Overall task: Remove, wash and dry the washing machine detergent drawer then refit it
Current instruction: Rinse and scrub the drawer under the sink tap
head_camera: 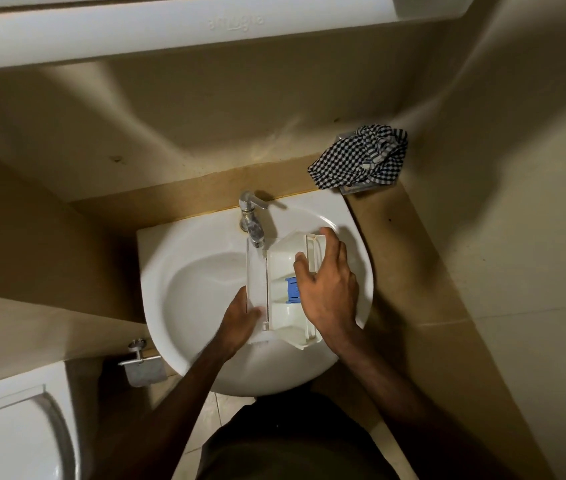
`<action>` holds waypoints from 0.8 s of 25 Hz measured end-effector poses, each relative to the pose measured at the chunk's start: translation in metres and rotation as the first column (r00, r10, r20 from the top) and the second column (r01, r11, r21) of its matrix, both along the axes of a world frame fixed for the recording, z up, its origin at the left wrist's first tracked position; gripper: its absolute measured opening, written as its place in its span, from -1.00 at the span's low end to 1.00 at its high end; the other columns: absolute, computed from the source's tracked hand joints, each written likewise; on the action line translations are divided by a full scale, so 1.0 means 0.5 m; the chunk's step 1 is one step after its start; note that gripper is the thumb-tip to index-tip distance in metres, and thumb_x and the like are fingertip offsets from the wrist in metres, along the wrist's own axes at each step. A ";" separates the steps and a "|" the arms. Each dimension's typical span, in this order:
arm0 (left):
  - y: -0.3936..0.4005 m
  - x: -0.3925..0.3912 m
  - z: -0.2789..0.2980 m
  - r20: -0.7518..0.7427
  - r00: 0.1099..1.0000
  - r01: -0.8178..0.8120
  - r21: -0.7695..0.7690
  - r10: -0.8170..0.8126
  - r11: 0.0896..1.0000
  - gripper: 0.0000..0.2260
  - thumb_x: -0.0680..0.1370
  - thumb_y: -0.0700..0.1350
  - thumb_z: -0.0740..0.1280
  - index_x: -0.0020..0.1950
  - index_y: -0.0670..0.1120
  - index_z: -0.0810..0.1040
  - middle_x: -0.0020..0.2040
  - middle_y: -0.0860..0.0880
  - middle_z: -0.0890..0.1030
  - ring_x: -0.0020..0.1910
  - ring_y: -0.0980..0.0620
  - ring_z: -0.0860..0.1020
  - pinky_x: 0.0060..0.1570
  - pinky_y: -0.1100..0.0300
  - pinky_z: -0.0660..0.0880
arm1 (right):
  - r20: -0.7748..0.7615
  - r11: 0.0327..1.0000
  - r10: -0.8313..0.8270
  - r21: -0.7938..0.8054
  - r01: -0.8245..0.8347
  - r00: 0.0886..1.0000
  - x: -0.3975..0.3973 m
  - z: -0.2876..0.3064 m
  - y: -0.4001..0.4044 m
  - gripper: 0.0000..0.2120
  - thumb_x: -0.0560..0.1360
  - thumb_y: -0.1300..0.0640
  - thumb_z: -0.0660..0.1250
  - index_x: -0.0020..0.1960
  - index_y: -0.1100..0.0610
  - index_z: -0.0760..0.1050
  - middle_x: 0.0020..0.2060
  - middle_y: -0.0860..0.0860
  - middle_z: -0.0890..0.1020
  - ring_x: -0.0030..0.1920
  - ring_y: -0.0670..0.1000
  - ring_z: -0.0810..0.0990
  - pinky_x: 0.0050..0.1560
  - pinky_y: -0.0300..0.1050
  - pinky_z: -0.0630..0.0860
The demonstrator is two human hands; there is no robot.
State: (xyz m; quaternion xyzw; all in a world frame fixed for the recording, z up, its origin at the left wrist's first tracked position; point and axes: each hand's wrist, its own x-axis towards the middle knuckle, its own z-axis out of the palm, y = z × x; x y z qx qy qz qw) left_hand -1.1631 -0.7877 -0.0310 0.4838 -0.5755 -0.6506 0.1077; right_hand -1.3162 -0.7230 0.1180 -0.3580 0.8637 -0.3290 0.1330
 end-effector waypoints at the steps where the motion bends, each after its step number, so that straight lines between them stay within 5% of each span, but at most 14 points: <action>1: 0.014 0.000 0.001 0.081 0.995 -0.054 -0.061 0.059 0.997 -0.84 0.62 -0.15 0.34 0.20 -0.06 0.54 0.06 0.02 0.67 -0.01 0.09 0.64 -0.05 0.19 0.58 | 0.007 1.000 0.004 -0.002 -0.004 1.000 -0.002 0.000 0.002 -0.45 0.59 -0.02 0.35 0.53 0.03 0.28 0.31 0.05 0.53 0.12 0.17 0.63 0.07 0.09 0.59; 2: 0.026 -0.007 0.008 0.136 0.979 -0.134 -0.134 0.152 0.982 -0.96 0.64 -0.12 0.34 0.03 -0.07 0.56 -0.10 0.02 0.65 -0.15 0.10 0.59 -0.14 0.19 0.51 | 0.010 1.000 0.006 -0.004 -0.006 1.000 -0.004 0.002 0.003 -0.45 0.59 -0.02 0.35 0.53 0.03 0.28 0.31 0.05 0.53 0.12 0.17 0.63 0.07 0.11 0.60; 4: 0.042 -0.027 0.010 0.195 0.926 -0.275 -0.235 0.322 0.932 -0.65 0.65 0.06 0.33 -0.29 -0.03 0.41 -0.39 0.08 0.47 -0.37 0.09 0.42 -0.28 0.14 0.37 | 0.011 1.000 0.019 -0.001 -0.019 1.000 -0.004 0.003 0.004 -0.44 0.59 -0.03 0.36 0.53 0.03 0.27 0.31 0.06 0.54 0.12 0.18 0.64 0.07 0.16 0.62; 6: 0.043 -0.039 0.012 0.161 0.903 -0.372 -0.165 0.397 0.913 -0.58 0.64 0.14 0.32 -0.34 -0.04 0.39 -0.44 0.09 0.44 -0.39 0.06 0.40 -0.29 0.13 0.38 | -0.002 0.999 0.052 0.002 -0.052 0.999 0.001 0.007 -0.001 -0.43 0.59 -0.04 0.35 0.53 0.03 0.26 0.31 0.07 0.53 0.12 0.19 0.64 0.06 0.19 0.63; 9: 0.043 -0.018 0.001 0.096 0.979 -0.175 -0.047 0.179 0.983 -0.84 0.66 0.05 0.31 0.07 0.00 0.60 -0.05 0.08 0.70 -0.05 0.03 0.66 0.00 0.08 0.57 | -0.017 0.997 0.079 0.014 -0.079 0.997 -0.005 0.010 -0.008 -0.42 0.60 -0.03 0.34 0.55 0.06 0.26 0.32 0.10 0.52 0.14 0.21 0.63 0.07 0.18 0.61; 11: 0.054 0.010 -0.009 0.012 0.998 -0.066 0.072 0.066 0.995 -0.74 0.64 -0.08 0.30 0.34 0.01 0.50 0.19 0.02 0.67 0.14 -0.05 0.67 0.11 -0.08 0.63 | -0.019 0.996 0.085 0.012 -0.084 0.996 -0.005 0.013 -0.007 -0.42 0.61 -0.02 0.34 0.56 0.06 0.26 0.32 0.12 0.52 0.13 0.22 0.64 0.07 0.16 0.61; 13: 0.076 0.021 -0.004 0.013 0.988 -0.157 0.124 0.156 0.980 -0.81 0.67 -0.12 0.29 0.28 -0.06 0.51 0.11 -0.09 0.68 -0.04 -0.16 0.72 -0.08 -0.17 0.69 | -0.029 0.995 0.094 -0.012 -0.094 0.995 0.000 0.014 -0.004 -0.43 0.61 -0.02 0.35 0.55 0.07 0.26 0.30 0.12 0.53 0.11 0.23 0.64 0.05 0.14 0.61; 16: 0.086 -0.003 0.005 0.102 0.923 -0.369 -0.039 0.371 0.929 -0.76 0.64 0.06 0.35 0.00 -0.12 0.59 -0.15 -0.05 0.66 -0.30 -0.11 0.70 -0.43 -0.03 0.65 | -0.049 0.997 0.076 -0.014 -0.076 0.996 0.008 0.006 -0.012 -0.44 0.60 -0.03 0.35 0.52 0.09 0.28 0.25 0.12 0.55 0.07 0.22 0.65 -0.02 0.11 0.59; 20: 0.108 -0.008 -0.010 0.058 0.875 -0.484 0.077 0.481 0.871 -0.76 0.61 -0.01 0.42 0.21 -0.11 0.65 0.01 -0.09 0.72 -0.07 -0.12 0.71 -0.26 -0.12 0.70 | -0.044 0.997 0.054 -0.047 -0.056 0.998 0.006 0.004 0.002 -0.45 0.59 -0.04 0.37 0.50 0.09 0.31 0.23 0.10 0.55 0.05 0.21 0.65 -0.06 0.09 0.59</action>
